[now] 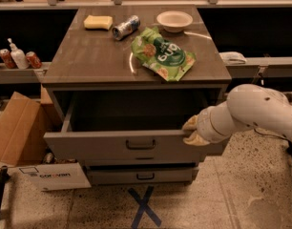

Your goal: Open top drawer

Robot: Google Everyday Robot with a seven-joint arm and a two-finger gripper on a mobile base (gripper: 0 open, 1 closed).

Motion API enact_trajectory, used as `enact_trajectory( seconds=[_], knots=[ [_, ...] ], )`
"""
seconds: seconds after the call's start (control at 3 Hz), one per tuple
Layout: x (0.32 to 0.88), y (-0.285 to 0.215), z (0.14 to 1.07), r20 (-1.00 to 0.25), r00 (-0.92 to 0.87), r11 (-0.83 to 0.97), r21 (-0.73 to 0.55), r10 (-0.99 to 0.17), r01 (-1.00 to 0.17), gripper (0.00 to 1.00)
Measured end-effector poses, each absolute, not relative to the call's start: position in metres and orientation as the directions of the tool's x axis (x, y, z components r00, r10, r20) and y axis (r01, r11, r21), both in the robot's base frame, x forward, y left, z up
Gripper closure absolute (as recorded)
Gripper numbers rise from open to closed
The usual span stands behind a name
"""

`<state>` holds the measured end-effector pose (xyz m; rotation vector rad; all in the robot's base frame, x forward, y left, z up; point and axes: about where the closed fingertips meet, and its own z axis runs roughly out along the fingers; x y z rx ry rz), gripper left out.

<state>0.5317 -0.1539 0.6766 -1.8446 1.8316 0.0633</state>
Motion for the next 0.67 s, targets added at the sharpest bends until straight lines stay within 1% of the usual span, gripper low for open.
enact_trajectory(
  seconds=[0.33,0.67],
  knots=[
    [0.4976,-0.1610,0.6982,-0.404,0.106,0.053,-0.362,-0.909,-0.931,0.95],
    [0.4951,-0.1659,0.6997,-0.404,0.104,0.057,-0.367,-0.909,-0.929,0.93]
  ],
)
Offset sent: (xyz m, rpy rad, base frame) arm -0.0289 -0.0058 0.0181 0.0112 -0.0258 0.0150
